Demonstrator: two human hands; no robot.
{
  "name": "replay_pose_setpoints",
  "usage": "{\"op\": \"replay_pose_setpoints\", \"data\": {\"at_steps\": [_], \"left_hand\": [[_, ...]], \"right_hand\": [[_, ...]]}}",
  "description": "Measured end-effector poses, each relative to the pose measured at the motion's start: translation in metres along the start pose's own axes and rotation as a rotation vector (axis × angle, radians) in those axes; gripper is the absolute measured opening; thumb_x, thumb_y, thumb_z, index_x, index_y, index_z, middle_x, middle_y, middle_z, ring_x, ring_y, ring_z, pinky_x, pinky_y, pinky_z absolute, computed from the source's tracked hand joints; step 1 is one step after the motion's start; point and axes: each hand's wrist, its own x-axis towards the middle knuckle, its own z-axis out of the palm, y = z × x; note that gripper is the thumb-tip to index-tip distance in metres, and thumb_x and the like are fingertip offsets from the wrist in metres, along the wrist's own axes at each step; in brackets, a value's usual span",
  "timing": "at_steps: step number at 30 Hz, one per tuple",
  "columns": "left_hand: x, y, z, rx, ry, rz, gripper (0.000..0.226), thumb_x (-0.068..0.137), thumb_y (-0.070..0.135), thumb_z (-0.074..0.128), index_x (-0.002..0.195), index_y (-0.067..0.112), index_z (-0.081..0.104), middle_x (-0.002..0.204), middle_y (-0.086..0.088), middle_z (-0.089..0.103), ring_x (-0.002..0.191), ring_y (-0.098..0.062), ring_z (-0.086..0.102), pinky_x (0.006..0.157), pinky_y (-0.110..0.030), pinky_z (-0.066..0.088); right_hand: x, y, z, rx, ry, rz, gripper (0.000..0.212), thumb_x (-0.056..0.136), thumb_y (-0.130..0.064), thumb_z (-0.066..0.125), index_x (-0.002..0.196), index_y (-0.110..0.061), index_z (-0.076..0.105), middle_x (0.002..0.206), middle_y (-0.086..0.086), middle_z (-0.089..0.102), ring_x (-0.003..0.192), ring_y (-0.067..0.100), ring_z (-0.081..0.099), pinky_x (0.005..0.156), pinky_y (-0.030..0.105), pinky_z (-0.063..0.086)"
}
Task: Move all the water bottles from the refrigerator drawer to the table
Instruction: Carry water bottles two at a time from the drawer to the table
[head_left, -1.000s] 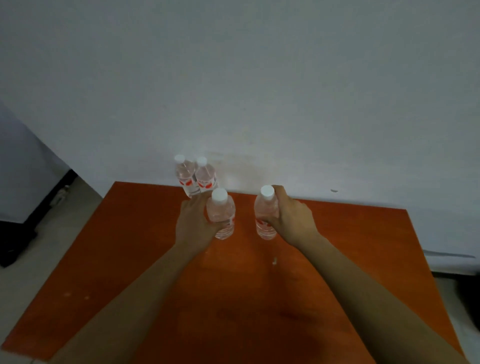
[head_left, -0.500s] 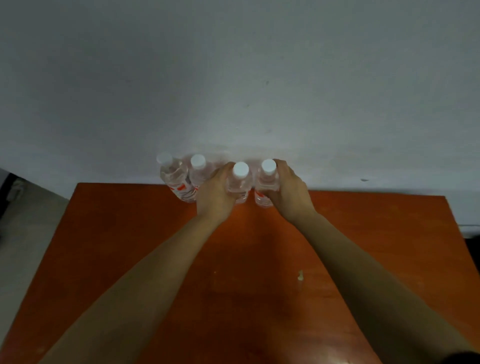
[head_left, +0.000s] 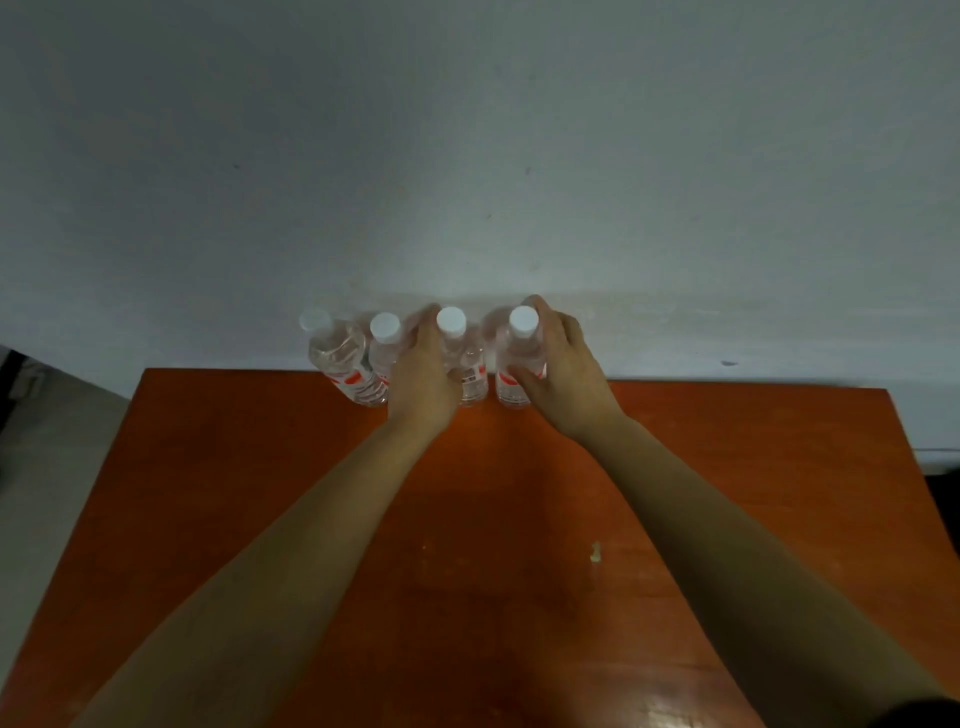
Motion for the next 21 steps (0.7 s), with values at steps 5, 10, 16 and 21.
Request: {"op": "replay_pose_setpoints", "data": {"at_steps": [5, 10, 16, 21], "left_hand": [[-0.028, 0.028, -0.042, 0.206, 0.101, 0.202, 0.071, 0.097, 0.027, 0.06, 0.155, 0.024, 0.021, 0.161, -0.002, 0.028, 0.133, -0.026, 0.05, 0.105, -0.045, 0.046], [-0.08, 0.06, -0.066, 0.454, 0.134, 0.29, 0.059, 0.102, 0.046, 0.043, 0.154, 0.027, 0.024, 0.164, -0.004, 0.019, 0.13, -0.03, 0.053, 0.097, -0.052, 0.051], [-0.136, 0.098, -0.07, 0.668, 0.169, 0.262, 0.063, 0.1, 0.056, 0.022, 0.154, 0.023, 0.028, 0.163, -0.011, 0.019, 0.149, -0.034, 0.022, 0.116, -0.057, 0.028], [-0.179, 0.143, -0.063, 0.687, 0.191, 0.36, 0.066, 0.098, 0.056, 0.016, 0.152, 0.021, 0.034, 0.161, -0.014, 0.025, 0.147, -0.036, 0.026, 0.115, -0.058, 0.025]], "right_hand": [[-0.015, -0.014, -0.047, -0.135, 0.194, -0.136, 0.056, 0.102, -0.042, 0.05, 0.151, -0.018, 0.035, 0.152, 0.007, 0.037, 0.125, 0.025, 0.054, 0.088, 0.042, 0.055], [-0.053, -0.024, -0.093, -0.291, 0.287, -0.168, 0.054, 0.103, -0.044, 0.044, 0.15, -0.018, 0.038, 0.156, 0.011, 0.035, 0.135, 0.029, 0.046, 0.102, 0.046, 0.048], [-0.114, -0.01, -0.144, -0.393, 0.4, -0.191, 0.053, 0.104, -0.044, 0.043, 0.149, -0.015, 0.041, 0.155, 0.016, 0.038, 0.137, 0.033, 0.044, 0.107, 0.048, 0.041], [-0.177, 0.002, -0.185, -0.444, 0.461, -0.123, 0.053, 0.104, -0.045, 0.041, 0.147, -0.014, 0.044, 0.153, 0.018, 0.04, 0.137, 0.034, 0.044, 0.109, 0.048, 0.038]]}}
